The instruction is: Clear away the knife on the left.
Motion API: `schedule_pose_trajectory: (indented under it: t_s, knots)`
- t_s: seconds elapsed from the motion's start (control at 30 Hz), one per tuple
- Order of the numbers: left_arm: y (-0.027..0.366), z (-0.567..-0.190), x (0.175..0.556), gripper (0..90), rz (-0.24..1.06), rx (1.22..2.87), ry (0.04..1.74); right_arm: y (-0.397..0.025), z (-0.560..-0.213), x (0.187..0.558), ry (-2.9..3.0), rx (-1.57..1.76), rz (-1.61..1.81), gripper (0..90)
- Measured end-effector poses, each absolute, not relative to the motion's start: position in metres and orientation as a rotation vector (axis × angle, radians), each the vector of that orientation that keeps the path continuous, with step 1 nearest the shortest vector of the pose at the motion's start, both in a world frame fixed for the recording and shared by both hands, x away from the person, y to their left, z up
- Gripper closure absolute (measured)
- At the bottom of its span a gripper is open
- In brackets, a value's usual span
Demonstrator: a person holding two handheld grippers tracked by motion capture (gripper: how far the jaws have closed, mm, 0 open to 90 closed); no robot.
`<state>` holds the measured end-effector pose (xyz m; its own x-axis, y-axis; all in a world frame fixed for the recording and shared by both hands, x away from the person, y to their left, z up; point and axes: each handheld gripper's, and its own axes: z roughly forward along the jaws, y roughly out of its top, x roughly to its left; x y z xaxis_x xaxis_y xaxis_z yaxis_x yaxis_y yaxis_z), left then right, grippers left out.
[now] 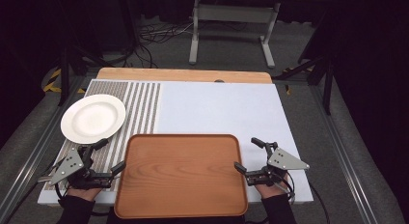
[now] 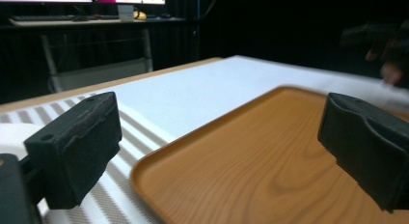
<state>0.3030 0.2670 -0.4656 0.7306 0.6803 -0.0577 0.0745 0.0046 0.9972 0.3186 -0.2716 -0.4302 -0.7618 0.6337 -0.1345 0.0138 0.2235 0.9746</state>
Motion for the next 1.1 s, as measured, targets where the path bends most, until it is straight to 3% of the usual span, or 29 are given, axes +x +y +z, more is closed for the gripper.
schedule_pose_trajectory:
  t_s: [0.63, 1.1]
  knots:
    - [0.275, -0.441, 0.299, 2.2, 0.459, 1.567, 0.546, -0.270, -0.432, 0.319, 2.014, 0.594, 1.587, 2.6]
    - [0.273, -0.418, 0.303, 5.6, 0.409, 1.717, 0.464, -0.268, -0.433, 0.320, 2.029, 0.590, 1.588, 3.0]
